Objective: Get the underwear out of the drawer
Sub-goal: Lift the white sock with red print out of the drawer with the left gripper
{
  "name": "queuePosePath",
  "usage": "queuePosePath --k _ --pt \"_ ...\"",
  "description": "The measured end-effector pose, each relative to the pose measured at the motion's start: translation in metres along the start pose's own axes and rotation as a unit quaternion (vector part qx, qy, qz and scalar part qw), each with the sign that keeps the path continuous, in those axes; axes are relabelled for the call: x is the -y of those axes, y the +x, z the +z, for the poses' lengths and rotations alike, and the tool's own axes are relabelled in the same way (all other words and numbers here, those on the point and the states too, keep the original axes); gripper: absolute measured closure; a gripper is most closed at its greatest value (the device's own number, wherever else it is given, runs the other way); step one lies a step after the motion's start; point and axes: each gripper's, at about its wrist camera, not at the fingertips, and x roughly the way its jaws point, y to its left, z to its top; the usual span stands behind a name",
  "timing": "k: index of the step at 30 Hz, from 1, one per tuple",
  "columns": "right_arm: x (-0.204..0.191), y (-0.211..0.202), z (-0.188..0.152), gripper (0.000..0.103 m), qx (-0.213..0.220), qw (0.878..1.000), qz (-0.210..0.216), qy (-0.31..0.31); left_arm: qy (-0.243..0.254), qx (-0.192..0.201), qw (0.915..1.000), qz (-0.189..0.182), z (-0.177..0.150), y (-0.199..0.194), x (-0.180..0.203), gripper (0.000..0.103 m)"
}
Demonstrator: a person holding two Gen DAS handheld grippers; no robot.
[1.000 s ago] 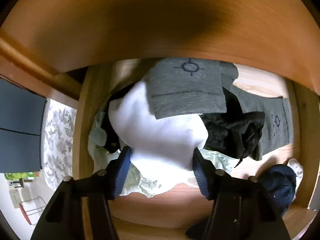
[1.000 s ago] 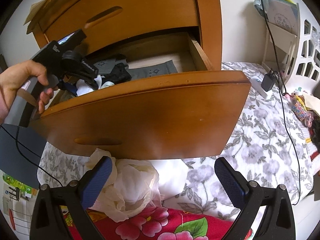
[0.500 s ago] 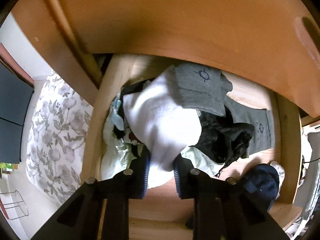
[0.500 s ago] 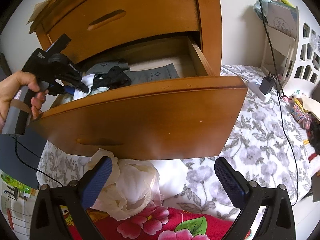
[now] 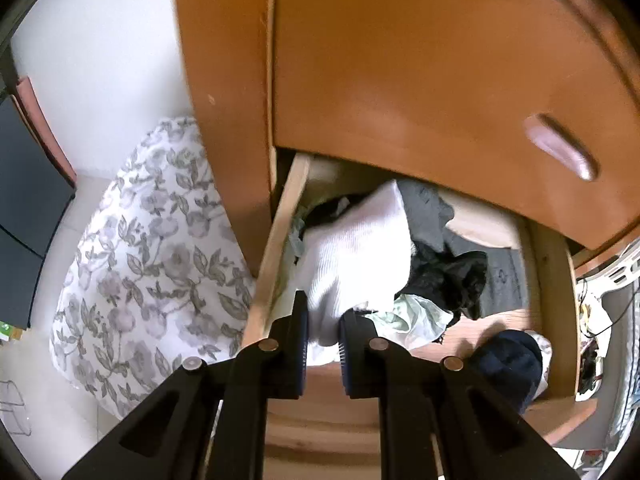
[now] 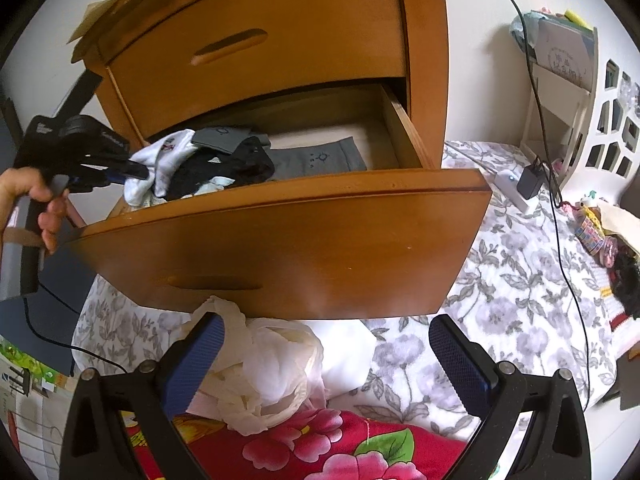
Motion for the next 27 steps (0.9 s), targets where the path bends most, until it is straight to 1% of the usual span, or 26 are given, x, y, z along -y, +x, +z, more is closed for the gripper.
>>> queuePosePath --k 7,11,15,22,26,27 --pt "-0.009 -0.012 0.0 0.0 0.01 1.0 -0.004 -0.013 0.0 0.07 0.9975 -0.011 -0.017 -0.046 -0.008 0.09" --pt "-0.016 -0.021 -0.001 0.0 0.017 1.0 -0.005 -0.021 0.003 0.12 0.9926 -0.019 -0.034 -0.079 -0.013 0.09" --pt "-0.021 -0.029 -0.003 0.0 0.023 0.999 -0.004 -0.027 0.003 0.152 0.9879 -0.032 -0.053 -0.102 -0.015 0.09" --pt "-0.032 -0.048 -0.005 0.0 0.039 0.998 -0.009 -0.042 0.022 0.214 0.9754 -0.05 -0.08 -0.155 -0.007 0.09" --pt "-0.035 -0.058 -0.006 0.0 0.047 0.998 -0.01 -0.047 0.034 0.241 0.9671 -0.075 -0.096 -0.188 -0.004 0.09" --pt "-0.036 -0.061 -0.007 0.0 0.049 0.998 -0.011 -0.048 0.039 0.251 0.9638 -0.083 -0.103 -0.198 -0.003 0.09"
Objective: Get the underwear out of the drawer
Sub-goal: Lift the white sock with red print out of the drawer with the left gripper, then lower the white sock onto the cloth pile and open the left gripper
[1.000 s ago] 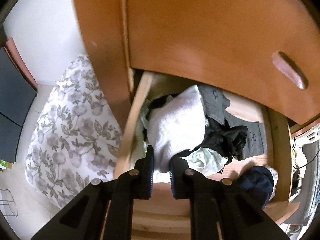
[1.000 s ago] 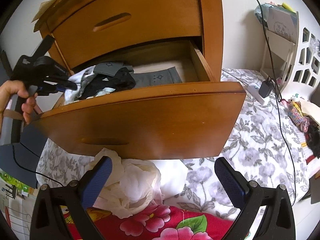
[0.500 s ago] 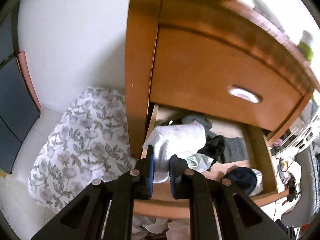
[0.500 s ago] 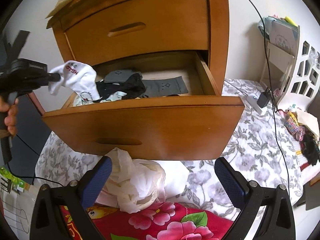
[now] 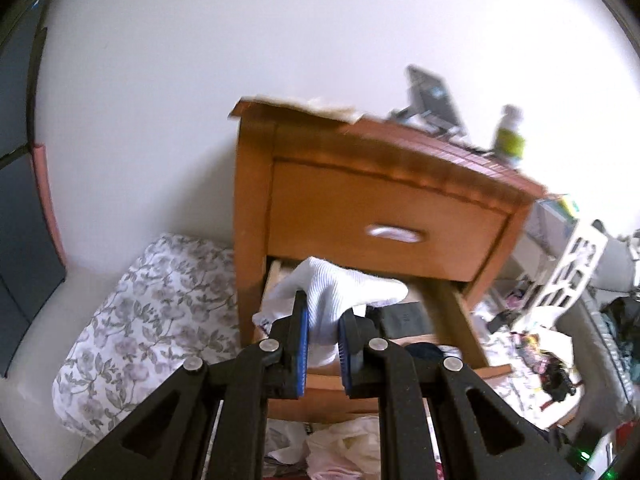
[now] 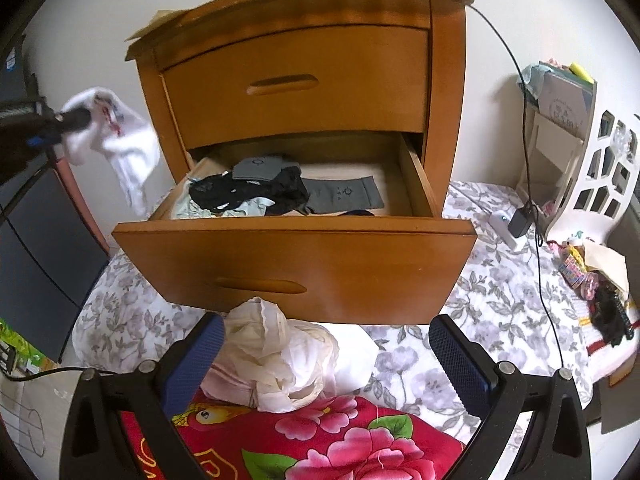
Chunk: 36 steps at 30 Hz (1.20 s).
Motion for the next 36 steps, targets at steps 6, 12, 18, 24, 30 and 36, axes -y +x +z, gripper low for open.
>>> queuePosePath --k 6,12,18,24,30,36 --pt "-0.002 -0.014 0.0 0.0 0.012 1.0 -0.003 -0.003 0.01 0.038 0.999 -0.018 -0.008 -0.05 0.013 0.09" --pt "-0.007 -0.027 0.0 0.0 0.023 1.0 -0.002 -0.01 0.031 0.065 0.9969 -0.034 -0.013 -0.083 0.028 0.09" --pt "-0.009 -0.037 0.0 0.0 0.032 0.999 -0.001 -0.013 0.041 0.052 0.997 -0.039 -0.027 -0.088 0.037 0.09" --pt "-0.008 -0.041 -0.002 0.0 0.034 0.999 0.0 -0.011 0.049 0.019 0.997 -0.056 -0.044 -0.074 0.048 0.09" --pt "-0.005 -0.038 -0.003 0.0 0.03 1.0 0.003 -0.009 0.067 -0.015 0.9952 -0.07 -0.057 -0.055 0.064 0.089" --pt "-0.001 -0.031 -0.005 0.0 0.019 1.0 0.007 -0.007 0.067 -0.057 0.9934 -0.074 -0.072 -0.026 0.069 0.089"
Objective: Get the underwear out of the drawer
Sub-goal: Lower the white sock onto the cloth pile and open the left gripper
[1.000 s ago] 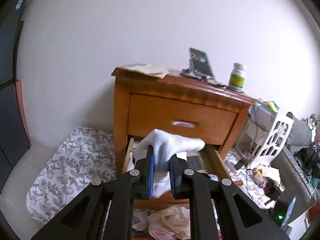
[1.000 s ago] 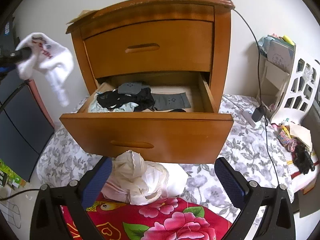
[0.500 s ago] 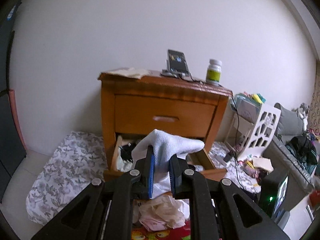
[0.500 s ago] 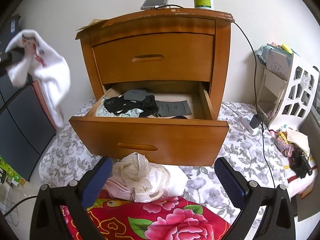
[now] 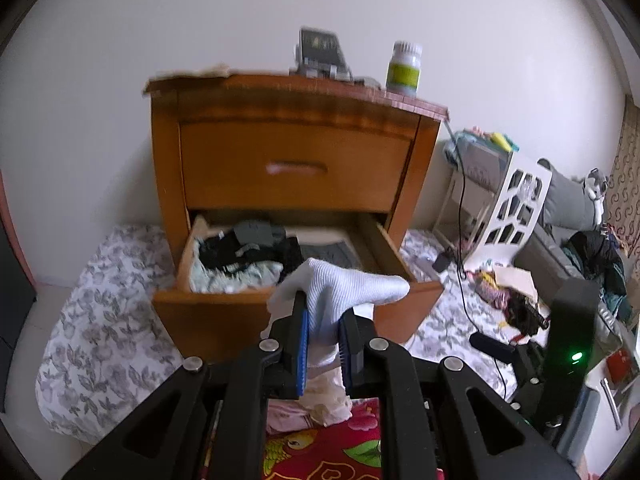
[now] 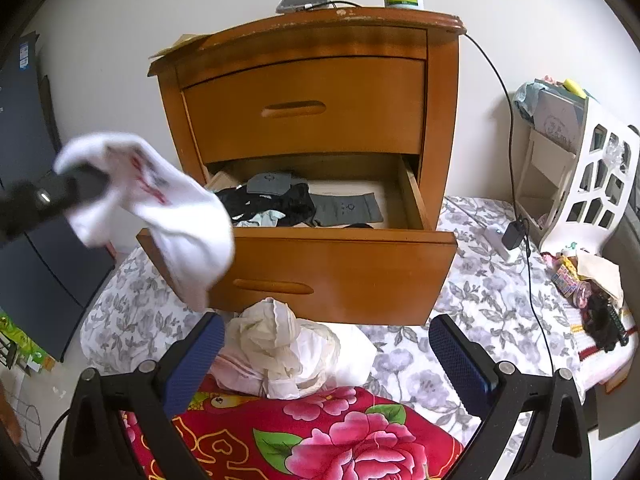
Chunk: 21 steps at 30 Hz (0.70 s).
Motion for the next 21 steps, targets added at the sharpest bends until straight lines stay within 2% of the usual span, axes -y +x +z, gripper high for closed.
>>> queuePosePath --k 6,12,17,21 --pt "0.007 0.011 -0.004 0.0 -0.019 1.0 0.002 0.006 -0.014 -0.044 0.9989 0.005 -0.014 0.03 -0.007 0.089" --pt "0.01 0.023 -0.007 0.0 -0.035 0.999 0.005 0.005 -0.02 -0.092 0.9956 -0.005 -0.03 0.065 -0.007 0.089" --pt "0.013 0.03 -0.008 0.0 -0.046 0.999 0.006 0.005 -0.031 -0.116 0.9927 -0.008 -0.044 0.088 -0.011 0.089" --pt "0.014 0.038 -0.011 0.0 -0.058 0.998 0.001 0.001 -0.046 -0.146 0.9881 0.005 -0.057 0.11 -0.022 0.088"
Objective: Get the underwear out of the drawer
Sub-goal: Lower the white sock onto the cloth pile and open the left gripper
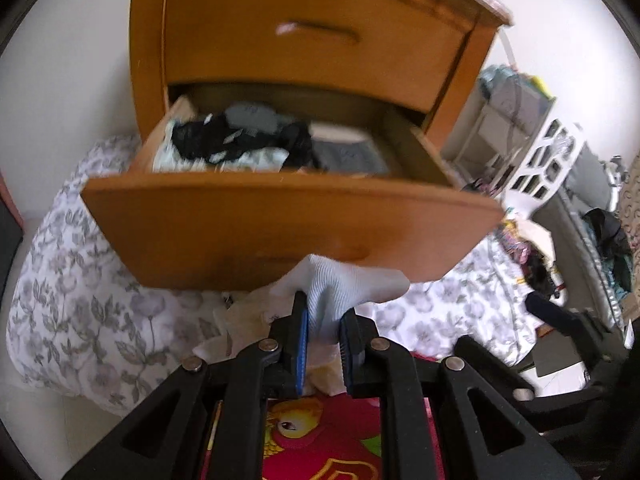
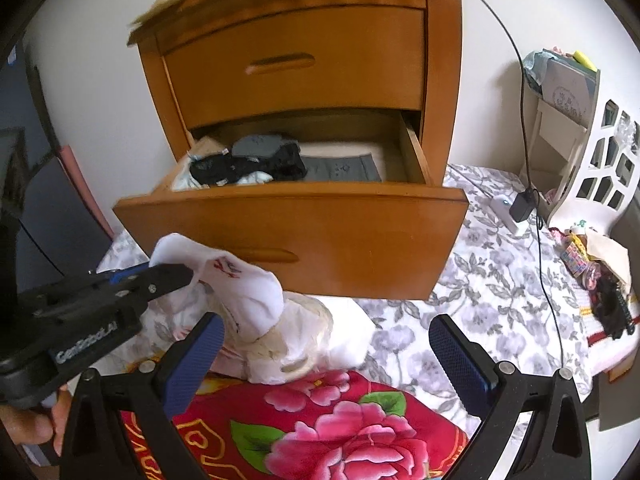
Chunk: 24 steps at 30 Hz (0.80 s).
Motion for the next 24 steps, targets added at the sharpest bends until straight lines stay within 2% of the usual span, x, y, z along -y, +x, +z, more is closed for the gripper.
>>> queuePosePath --k 16,24 --pt "-0.004 0.022 -0.005 0.0 -0.03 1.0 0.004 -0.01 -0.051 -0.101 0.9933 0.024 -0.026 0.072 -0.039 0.088" --pt "-0.007 0.031 -0.008 0.0 -0.041 0.999 0.003 -0.013 -0.059 -0.126 0.9898 0.03 -0.035 0.092 -0.046 0.088"
